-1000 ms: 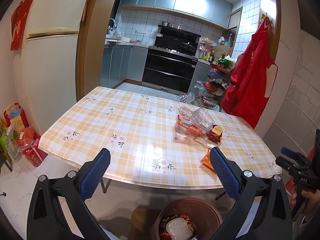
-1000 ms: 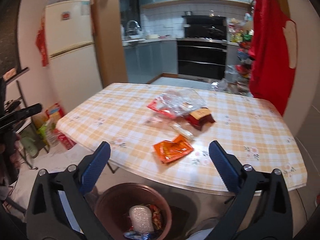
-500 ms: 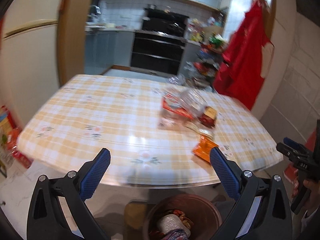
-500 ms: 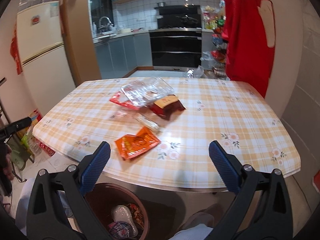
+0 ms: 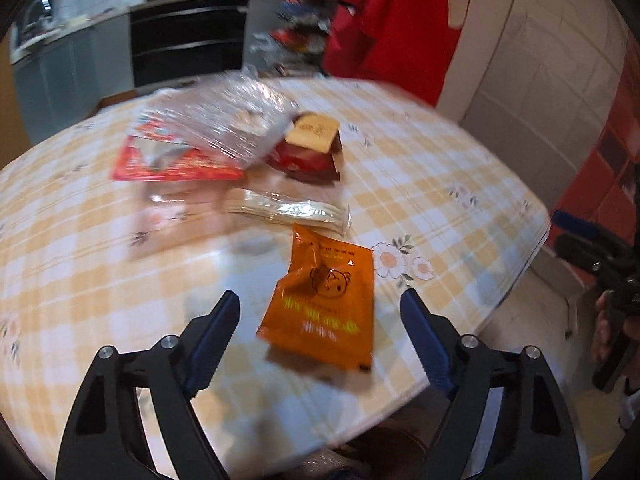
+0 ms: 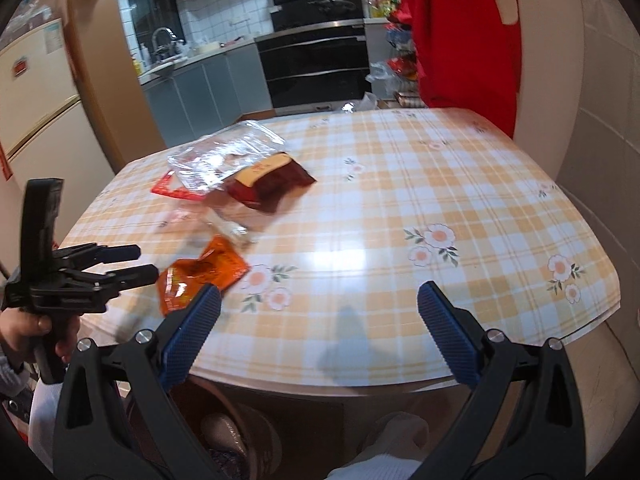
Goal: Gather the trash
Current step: 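Reach the left tool to the orange snack bag and grasp it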
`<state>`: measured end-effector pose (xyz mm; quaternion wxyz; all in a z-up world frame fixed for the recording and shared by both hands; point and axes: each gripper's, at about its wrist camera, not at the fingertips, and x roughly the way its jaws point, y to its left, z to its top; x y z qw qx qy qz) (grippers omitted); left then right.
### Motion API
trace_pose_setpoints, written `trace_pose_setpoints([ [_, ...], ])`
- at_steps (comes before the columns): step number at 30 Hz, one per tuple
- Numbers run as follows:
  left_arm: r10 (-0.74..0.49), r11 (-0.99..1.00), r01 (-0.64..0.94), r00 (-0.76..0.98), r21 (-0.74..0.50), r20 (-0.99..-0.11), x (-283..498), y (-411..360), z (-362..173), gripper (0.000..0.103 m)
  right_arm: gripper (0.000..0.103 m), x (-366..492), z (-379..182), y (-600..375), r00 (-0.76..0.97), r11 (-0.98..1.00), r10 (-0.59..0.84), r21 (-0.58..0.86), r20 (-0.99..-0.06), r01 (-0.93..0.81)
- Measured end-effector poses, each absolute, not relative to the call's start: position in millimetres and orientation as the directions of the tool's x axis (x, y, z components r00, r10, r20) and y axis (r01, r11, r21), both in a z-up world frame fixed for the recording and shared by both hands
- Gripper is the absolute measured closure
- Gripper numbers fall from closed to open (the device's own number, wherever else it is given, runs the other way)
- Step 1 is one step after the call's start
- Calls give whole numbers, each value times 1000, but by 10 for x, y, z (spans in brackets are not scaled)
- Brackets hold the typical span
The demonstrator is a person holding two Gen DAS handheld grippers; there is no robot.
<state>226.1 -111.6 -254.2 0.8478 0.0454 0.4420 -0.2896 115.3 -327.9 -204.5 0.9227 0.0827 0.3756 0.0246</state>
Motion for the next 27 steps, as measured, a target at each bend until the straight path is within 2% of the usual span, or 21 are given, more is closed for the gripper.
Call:
trace_pose_setpoints([
  [8,-386,810,578,391,-104,-836,2594,-1368,-2903,33,6,1403,-2227,-3406,696,985,107,173,-710,26],
  [12,-378,793,604,385,-80,-842,2586,-1406,-2986,46,6,1540,-2299,-3324,683,988,114,155,-721,-1],
  [14,-368,786,617,403,-48,-838,2541,-1402,-2987,62,6,1601,-2320,-3281,678,988,123,152,-725,-17],
  [15,-376,782,621,400,-54,-836,2537,-1389,-2980,74,6,1621,-2323,-3263,676,988,125,150,-726,-22],
  [16,-390,787,612,391,-81,-833,2538,-1339,-2966,78,6,1658,-2330,-3228,673,989,127,144,-729,-30],
  [27,-413,875,451,508,-175,-756,2243,-504,-2594,81,6,1995,-2285,-2762,662,977,170,37,-730,-210],
])
